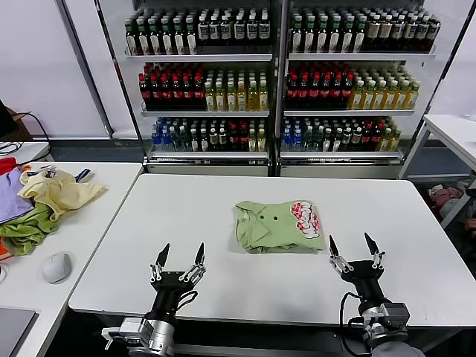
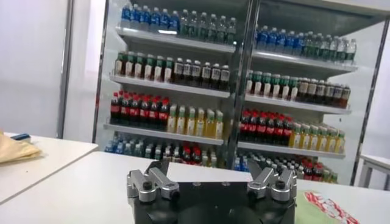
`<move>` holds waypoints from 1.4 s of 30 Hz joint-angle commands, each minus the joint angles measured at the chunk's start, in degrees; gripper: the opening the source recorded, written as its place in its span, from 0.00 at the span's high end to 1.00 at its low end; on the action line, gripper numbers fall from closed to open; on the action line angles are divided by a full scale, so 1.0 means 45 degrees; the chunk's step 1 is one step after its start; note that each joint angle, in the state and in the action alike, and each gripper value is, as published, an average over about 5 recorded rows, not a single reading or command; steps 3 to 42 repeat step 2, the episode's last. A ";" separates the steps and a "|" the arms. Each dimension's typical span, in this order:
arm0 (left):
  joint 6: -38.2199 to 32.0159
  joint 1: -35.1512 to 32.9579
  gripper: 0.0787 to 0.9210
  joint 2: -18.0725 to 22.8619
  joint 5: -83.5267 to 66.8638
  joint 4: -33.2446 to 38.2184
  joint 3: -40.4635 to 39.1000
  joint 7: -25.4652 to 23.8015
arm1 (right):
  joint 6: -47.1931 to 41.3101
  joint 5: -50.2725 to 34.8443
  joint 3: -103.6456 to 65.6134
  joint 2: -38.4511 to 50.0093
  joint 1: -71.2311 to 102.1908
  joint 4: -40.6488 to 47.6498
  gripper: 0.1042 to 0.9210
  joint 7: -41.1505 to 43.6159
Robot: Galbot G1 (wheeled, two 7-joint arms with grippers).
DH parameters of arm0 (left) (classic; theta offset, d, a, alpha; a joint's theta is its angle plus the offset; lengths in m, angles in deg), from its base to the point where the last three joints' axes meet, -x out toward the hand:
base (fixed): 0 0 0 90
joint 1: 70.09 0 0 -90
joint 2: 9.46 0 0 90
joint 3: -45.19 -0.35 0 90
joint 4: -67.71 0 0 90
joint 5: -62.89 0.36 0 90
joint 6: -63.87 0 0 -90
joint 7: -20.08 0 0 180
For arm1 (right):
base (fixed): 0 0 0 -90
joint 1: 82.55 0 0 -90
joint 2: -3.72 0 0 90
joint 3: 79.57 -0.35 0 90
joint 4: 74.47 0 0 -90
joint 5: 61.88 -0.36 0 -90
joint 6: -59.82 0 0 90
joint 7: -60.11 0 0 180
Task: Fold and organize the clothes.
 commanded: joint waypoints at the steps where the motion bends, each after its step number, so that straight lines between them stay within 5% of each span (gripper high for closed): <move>1: 0.0197 -0.0114 0.12 -0.0004 0.0009 0.0182 -0.0006 -0.0077 | 0.0397 0.0170 -0.0100 -0.0133 0.0427 -0.0396 0.12 -0.0367; 42: 0.0206 -0.0122 0.12 -0.0005 0.0009 0.0199 -0.0007 -0.0083 | 0.0463 0.0176 -0.0097 -0.0147 0.0422 -0.0400 0.12 -0.0423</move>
